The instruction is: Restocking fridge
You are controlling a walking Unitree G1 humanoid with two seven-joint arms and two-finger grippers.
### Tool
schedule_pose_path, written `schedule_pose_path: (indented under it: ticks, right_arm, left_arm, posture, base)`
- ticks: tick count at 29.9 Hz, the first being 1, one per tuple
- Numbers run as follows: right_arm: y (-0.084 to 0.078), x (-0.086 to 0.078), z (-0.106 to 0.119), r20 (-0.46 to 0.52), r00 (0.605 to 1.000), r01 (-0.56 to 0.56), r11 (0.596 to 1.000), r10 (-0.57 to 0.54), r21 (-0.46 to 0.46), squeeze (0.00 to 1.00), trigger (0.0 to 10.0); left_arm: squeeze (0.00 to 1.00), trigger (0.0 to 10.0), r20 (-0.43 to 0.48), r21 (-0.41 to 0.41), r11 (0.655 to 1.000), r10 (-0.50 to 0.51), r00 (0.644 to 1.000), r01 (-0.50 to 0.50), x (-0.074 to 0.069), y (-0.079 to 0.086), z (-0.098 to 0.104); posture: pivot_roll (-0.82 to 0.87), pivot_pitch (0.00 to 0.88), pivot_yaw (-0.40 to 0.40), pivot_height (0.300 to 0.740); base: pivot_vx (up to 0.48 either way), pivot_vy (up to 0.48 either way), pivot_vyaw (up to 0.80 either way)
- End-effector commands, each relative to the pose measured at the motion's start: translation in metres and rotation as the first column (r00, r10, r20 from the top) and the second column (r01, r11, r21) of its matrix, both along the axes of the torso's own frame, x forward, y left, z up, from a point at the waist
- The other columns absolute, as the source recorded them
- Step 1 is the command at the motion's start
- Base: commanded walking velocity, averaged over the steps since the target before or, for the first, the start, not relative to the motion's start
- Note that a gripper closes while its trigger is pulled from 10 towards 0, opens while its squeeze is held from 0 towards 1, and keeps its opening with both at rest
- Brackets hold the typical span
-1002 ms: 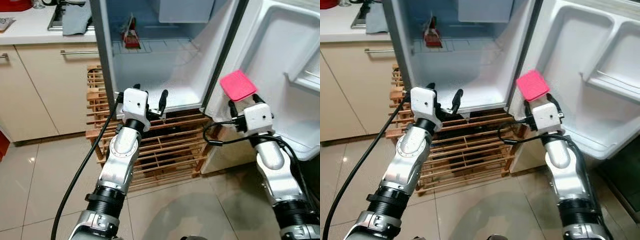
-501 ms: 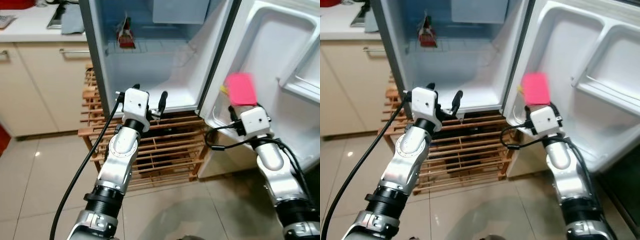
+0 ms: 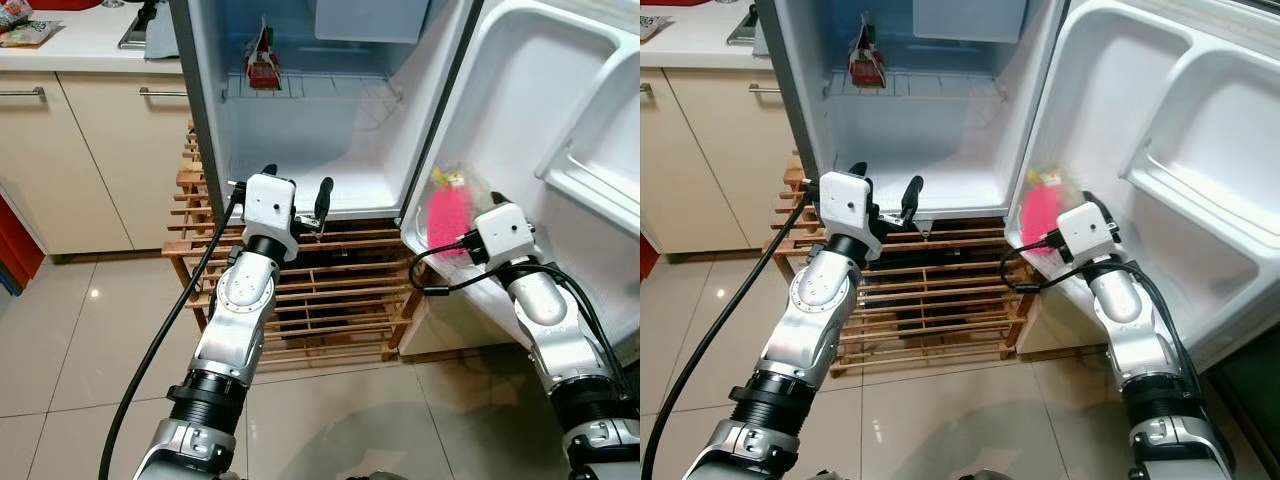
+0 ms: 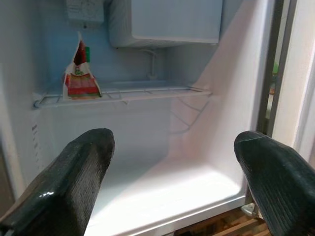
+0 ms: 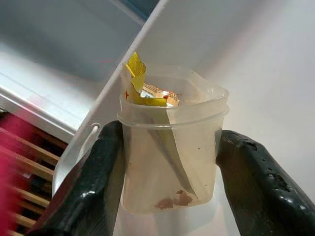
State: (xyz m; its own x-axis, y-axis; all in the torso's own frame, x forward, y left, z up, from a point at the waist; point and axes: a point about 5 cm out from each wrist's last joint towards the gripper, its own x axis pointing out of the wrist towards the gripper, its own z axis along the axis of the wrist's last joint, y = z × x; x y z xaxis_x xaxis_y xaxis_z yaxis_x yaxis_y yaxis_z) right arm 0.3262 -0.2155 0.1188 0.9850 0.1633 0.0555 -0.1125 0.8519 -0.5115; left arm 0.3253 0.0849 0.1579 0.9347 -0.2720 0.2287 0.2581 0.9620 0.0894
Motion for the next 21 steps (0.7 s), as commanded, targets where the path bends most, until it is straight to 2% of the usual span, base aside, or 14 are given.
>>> schedule_pose_path:
  ticks: [1, 8, 17, 21]
  right_arm:
    - [0.003, 0.005, 0.005, 0.009, 1.000, -0.020, 1.000, 0.020, 0.003, 0.00, 0.0]
    - [0.004, 0.002, -0.004, -0.025, 1.000, 0.006, 0.997, -0.004, 0.083, 0.00, 0.0]
    - [0.004, 0.002, -0.014, -0.048, 0.999, 0.025, 0.998, -0.023, 0.056, 0.00, 0.0]
    - [0.008, 0.003, -0.028, -0.117, 0.992, 0.061, 0.996, -0.053, 0.065, 0.00, 0.0]
  left_arm:
    - [0.00, 10.0, 0.014, -0.001, 1.000, -0.007, 1.000, 0.007, 0.001, -0.003, 0.006]
    - [0.00, 10.0, 0.007, 0.004, 1.000, -0.009, 1.000, 0.009, 0.000, -0.002, 0.004]
    - [0.00, 10.0, 0.003, 0.008, 1.000, -0.006, 1.000, 0.006, 0.001, 0.000, 0.004]
    - [0.00, 10.0, 0.000, 0.009, 1.000, -0.004, 1.000, 0.004, 0.002, 0.000, 0.003]
  posture:
    - [-0.05, 0.000, -0.063, 0.740]
    - [-0.05, 0.000, -0.058, 0.740]
    - [-0.05, 0.000, -0.058, 0.740]
    - [-0.04, 0.000, -0.058, 0.740]
  base:
    - [0.000, 0.000, 0.00]
    - [0.000, 0.000, 0.00]
    - [0.000, 0.000, 0.00]
    - [0.000, 0.000, 0.00]
